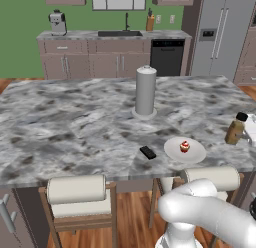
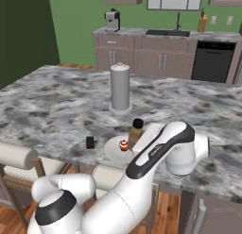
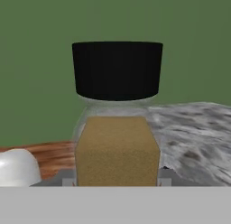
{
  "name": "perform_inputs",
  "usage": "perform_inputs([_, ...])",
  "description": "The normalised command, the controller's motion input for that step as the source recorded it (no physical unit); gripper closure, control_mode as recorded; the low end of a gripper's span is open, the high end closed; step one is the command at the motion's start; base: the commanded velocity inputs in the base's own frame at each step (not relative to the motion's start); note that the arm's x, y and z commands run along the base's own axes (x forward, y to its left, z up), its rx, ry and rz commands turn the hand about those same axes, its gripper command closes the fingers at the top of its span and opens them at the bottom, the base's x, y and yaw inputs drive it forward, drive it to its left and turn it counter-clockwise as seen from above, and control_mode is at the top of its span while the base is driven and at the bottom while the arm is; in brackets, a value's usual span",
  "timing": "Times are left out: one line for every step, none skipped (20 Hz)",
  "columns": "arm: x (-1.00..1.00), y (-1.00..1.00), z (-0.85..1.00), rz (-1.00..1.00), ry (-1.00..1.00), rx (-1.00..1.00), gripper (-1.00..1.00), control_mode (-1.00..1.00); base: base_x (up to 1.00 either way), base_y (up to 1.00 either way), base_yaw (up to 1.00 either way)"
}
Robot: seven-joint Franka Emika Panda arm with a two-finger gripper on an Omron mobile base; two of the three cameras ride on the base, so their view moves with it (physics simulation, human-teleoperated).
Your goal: Take the cinnamon bottle from the cabinet and place it on the dining table, next to the plate with the cupcake. Then take the chocolate from the dining counter and place it on the cupcake plate.
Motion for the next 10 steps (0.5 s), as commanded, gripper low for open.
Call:
perform_inputs([0.25,0.00,-0.42,0.05,0.00,0.04,1.00,-1.00,0.00,0.00,0.00])
perform_inputs([0.25,0.00,-0.40,0.05,0.00,0.03,1.00,-1.00,0.00,0.00,0.00])
perform_inputs([0.21,0.00,-0.45,0.03,0.00,0.01,1.00,-1.00,0.00,0.00,0.00])
perform_inputs([0.20,0.00,-0.44,0.03,0.00,0.00,1.00,-1.00,0.00,0.00,0.00])
perform_inputs([0.19,0.00,-0.47,0.02,0.00,0.00,1.00,-1.00,0.00,0.00,0.00])
perform_inputs([0.17,0.00,-0.51,0.03,0.00,0.00,1.00,-1.00,0.00,0.00,0.00])
perform_inputs([0.16,0.00,-0.49,0.03,0.00,-0.01,1.00,-1.00,0.00,0.00,0.00])
perform_inputs([0.14,0.00,-0.51,0.02,0.00,-0.01,1.00,-1.00,0.00,0.00,0.00])
perform_inputs([0.14,0.00,-0.47,0.01,0.00,-0.03,1.00,-1.00,0.00,0.00,0.00])
perform_inputs([0.10,0.00,-0.45,0.01,0.00,-0.03,1.00,-1.00,0.00,0.00,0.00])
